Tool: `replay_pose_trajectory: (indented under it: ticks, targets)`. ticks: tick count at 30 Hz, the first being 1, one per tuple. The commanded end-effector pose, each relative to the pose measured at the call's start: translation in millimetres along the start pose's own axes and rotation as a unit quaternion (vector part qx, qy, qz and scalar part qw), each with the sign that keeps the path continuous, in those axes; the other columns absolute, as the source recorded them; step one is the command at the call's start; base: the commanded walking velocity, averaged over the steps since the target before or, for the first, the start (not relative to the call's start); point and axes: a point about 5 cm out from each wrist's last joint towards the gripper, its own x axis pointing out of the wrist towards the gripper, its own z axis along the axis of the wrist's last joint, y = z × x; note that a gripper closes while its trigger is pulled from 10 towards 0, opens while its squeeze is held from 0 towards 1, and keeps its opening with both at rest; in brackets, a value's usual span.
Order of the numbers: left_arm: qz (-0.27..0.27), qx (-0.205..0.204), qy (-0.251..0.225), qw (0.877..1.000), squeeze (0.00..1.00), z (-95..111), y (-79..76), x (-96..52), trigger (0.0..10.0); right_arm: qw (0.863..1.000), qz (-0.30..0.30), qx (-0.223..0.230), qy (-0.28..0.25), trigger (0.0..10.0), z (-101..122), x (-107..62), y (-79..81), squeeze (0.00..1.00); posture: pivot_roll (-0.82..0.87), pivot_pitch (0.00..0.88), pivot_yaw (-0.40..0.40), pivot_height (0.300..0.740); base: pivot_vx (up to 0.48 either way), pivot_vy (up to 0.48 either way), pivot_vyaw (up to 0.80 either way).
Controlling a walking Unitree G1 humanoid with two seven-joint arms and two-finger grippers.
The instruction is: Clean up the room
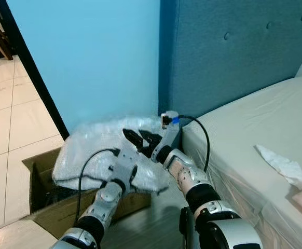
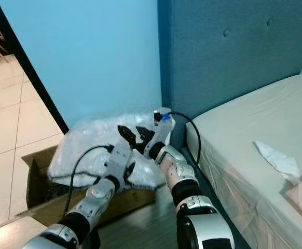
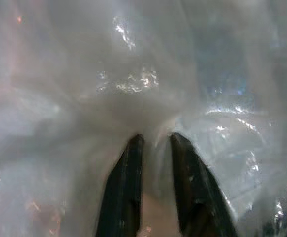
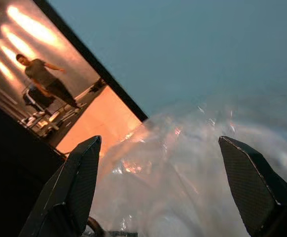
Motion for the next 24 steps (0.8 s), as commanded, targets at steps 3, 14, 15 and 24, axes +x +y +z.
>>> replay_pose_trajectory:
  ticks: [3, 14, 15, 24]
  targets:
    - [0.013, 0.015, 0.015, 1.000, 0.00, -7.7, 8.8, -2.9, 0.0, 0.998, 0.013, -0.025, 0.065, 10.0, -26.8, 3.3, 12.9, 0.00, -0.05, 0.092, 0.041, 0.468, 0.000, 0.000, 0.00]
    - [0.045, 0.054, 0.047, 0.996, 0.00, -31.4, 30.7, -16.6, 0.0, 0.981, -0.149, -0.117, 0.038, 10.0, 7.0, -48.6, -34.7, 0.00, -0.07, 0.107, 0.053, 0.468, 0.000, 0.000, 0.00]
    - [0.045, 0.054, 0.047, 0.996, 0.00, -31.4, 30.7, -16.6, 0.0, 0.981, -0.149, -0.117, 0.038, 10.0, 7.0, -48.6, -34.7, 0.00, -0.07, 0.107, 0.053, 0.468, 0.000, 0.000, 0.00]
    - [0.133, 0.076, 0.068, 0.986, 0.00, -36.0, 87.6, -30.5, 0.0, 0.952, -0.268, -0.139, -0.044, 10.0, 43.9, -83.9, -58.5, 0.00, -0.08, 0.111, 0.055, 0.468, 0.000, 0.000, 0.00]
